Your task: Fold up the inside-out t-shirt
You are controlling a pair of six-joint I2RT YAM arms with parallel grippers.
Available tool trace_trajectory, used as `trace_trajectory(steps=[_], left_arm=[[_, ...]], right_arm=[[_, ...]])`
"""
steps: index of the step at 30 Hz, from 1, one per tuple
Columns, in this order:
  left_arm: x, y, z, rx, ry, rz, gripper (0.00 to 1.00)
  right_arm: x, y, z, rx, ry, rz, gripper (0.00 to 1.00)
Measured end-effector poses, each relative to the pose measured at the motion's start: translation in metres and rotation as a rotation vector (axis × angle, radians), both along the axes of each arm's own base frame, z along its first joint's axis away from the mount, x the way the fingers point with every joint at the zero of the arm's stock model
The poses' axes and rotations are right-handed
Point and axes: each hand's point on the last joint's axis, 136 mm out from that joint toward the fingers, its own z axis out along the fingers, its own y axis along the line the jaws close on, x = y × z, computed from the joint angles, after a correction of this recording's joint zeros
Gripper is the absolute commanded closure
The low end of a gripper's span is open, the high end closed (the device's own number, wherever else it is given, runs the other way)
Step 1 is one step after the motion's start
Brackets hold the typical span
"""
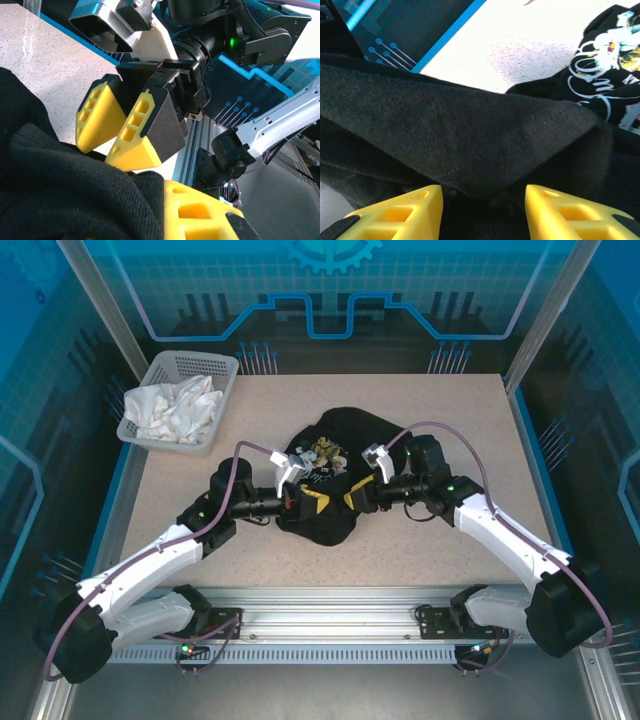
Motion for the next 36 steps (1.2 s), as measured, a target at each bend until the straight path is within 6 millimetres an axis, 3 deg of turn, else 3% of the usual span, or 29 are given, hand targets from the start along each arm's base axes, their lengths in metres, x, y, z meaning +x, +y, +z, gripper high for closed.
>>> trace_trajectory(steps=[6, 9, 16, 20, 26, 35, 36], left_arm=[[0.000, 0.000, 0.000, 0.000, 0.000, 0.000, 1.00], [0.000, 0.000, 0.000, 0.000, 0.000, 0.000, 1.00], [0.000, 0.000, 0.000, 0.000, 0.000, 0.001, 1.00], [0.001, 0.000, -0.001, 0.003, 0.002, 0.006, 1.00], [0.003, 0.001, -0.002, 0.008, 0.003, 0.019, 1.00], [0.004, 0.002, -0.002, 0.011, 0.001, 0.026, 1.00], [0.005, 0.002, -0.003, 0.013, 0.001, 0.032, 0.97]], right_arm=[[0.001, 0.008, -0.002, 0.027, 0.027, 0.024, 0.52], [0.000, 0.011, 0.000, 0.044, 0.030, 0.034, 0.58], [0.000, 0.014, 0.009, 0.078, 0.021, 0.040, 0.88], [-0.002, 0.013, 0.017, 0.089, 0.002, 0.040, 1.00], [-0.008, 0.010, 0.029, 0.101, -0.032, 0.043, 1.00], [-0.007, 0.003, 0.024, 0.051, -0.060, 0.018, 1.00], [-0.008, 0.002, 0.026, 0.053, -0.067, 0.016, 1.00]])
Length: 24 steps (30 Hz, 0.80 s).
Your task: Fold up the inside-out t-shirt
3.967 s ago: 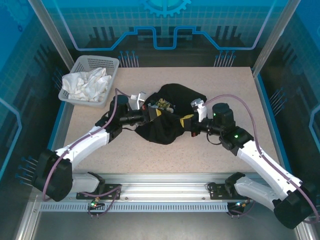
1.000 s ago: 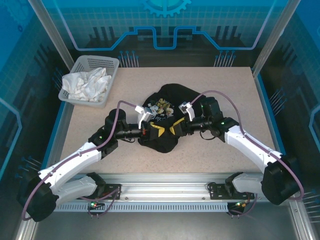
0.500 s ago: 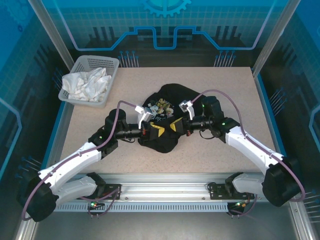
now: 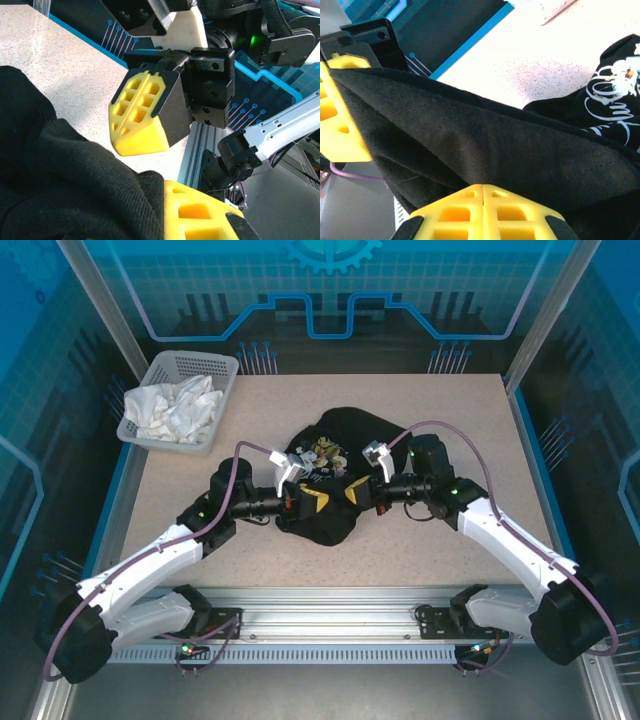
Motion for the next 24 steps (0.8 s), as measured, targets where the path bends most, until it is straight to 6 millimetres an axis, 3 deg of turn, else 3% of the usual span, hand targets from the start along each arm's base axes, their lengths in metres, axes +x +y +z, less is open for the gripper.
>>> trace_trajectory(steps=[11, 16, 21, 24], left_arm=[[0.008, 0.002, -0.014, 0.043, 0.018, 0.039, 0.78], [0.011, 0.002, -0.019, 0.055, 0.030, 0.049, 1.00], [0.010, 0.002, -0.021, 0.062, 0.037, 0.048, 1.00], [0.010, 0.002, -0.021, 0.062, 0.037, 0.048, 1.00]], right_arm=[[-0.008, -0.003, 0.021, 0.032, -0.060, 0.004, 1.00], [-0.007, -0.005, 0.020, 0.023, -0.061, -0.007, 1.00], [0.001, -0.007, 0.012, -0.051, -0.100, -0.044, 0.67], [0.005, -0.003, -0.001, -0.090, -0.101, -0.039, 0.59]])
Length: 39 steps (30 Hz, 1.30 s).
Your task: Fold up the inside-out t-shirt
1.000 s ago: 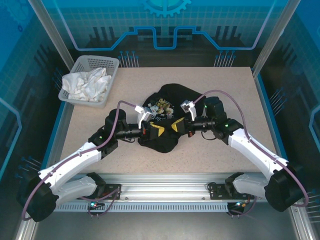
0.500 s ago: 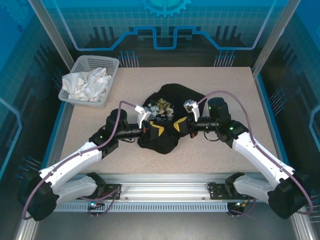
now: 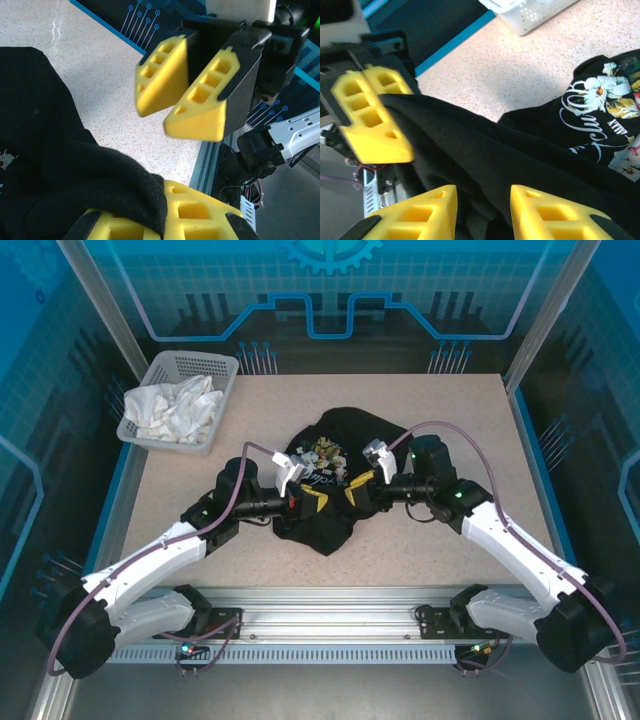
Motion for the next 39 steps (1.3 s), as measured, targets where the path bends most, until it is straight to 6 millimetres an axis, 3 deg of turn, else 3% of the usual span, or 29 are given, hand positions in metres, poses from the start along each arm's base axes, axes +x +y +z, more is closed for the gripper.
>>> trace_trajectory(steps=[9, 13, 19, 26, 33, 39], left_arm=[[0.000, 0.000, -0.001, 0.002, 0.002, 0.000, 1.00], [0.000, 0.000, -0.001, 0.002, 0.002, 0.000, 1.00], [0.000, 0.000, -0.001, 0.002, 0.002, 0.000, 1.00], [0.000, 0.000, -0.001, 0.003, 0.002, 0.004, 1.00], [0.002, 0.001, -0.001, 0.006, 0.000, 0.014, 1.00], [0.012, 0.006, -0.006, 0.031, -0.002, 0.078, 1.00]], right_arm=[[-0.003, 0.012, -0.059, -0.112, 0.086, 0.037, 0.54], [-0.003, 0.013, -0.067, -0.135, 0.088, 0.038, 0.66], [0.000, 0.012, -0.067, -0.151, 0.060, 0.032, 0.94], [-0.004, 0.002, -0.052, -0.174, 0.006, 0.019, 0.89], [-0.005, 0.001, -0.021, -0.151, -0.058, 0.023, 0.95], [-0.008, 0.001, -0.009, -0.143, -0.064, 0.034, 0.99]])
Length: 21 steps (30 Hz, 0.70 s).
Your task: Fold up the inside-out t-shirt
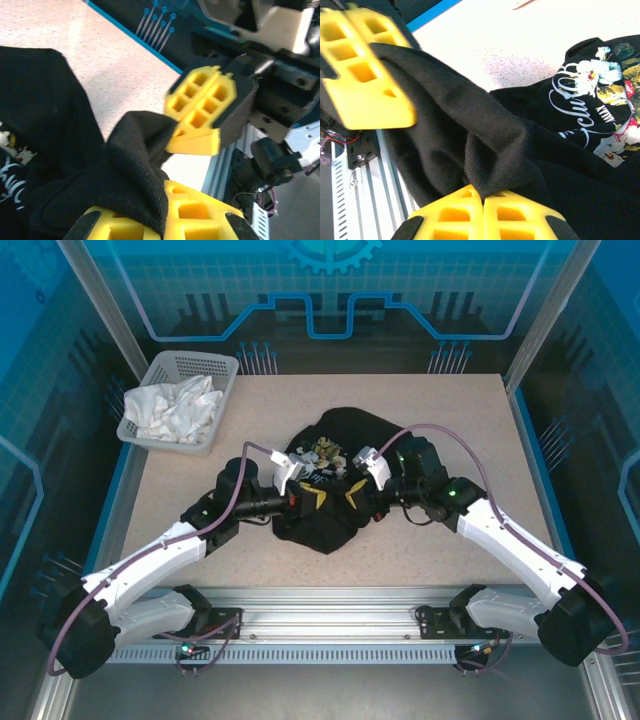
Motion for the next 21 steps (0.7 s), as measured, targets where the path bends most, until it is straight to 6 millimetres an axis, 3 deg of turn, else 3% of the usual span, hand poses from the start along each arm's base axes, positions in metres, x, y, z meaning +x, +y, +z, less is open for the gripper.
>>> trace_trajectory(steps=[2, 8, 15, 21], left_arm=[[0.006, 0.004, -0.005, 0.023, 0.005, 0.042, 0.99], [0.026, 0.020, -0.026, 0.114, 0.030, 0.186, 0.71], [0.040, 0.045, -0.041, 0.220, 0.069, 0.346, 0.44], [0.025, 0.058, -0.037, 0.274, 0.059, 0.412, 0.44]], right_arm=[[-0.003, 0.001, 0.007, 0.012, -0.004, 0.014, 1.00], [-0.017, 0.009, 0.032, 0.110, 0.003, 0.093, 1.00], [-0.017, 0.016, 0.038, 0.175, 0.061, 0.106, 1.00], [-0.006, 0.017, 0.034, 0.201, 0.117, 0.073, 1.00]])
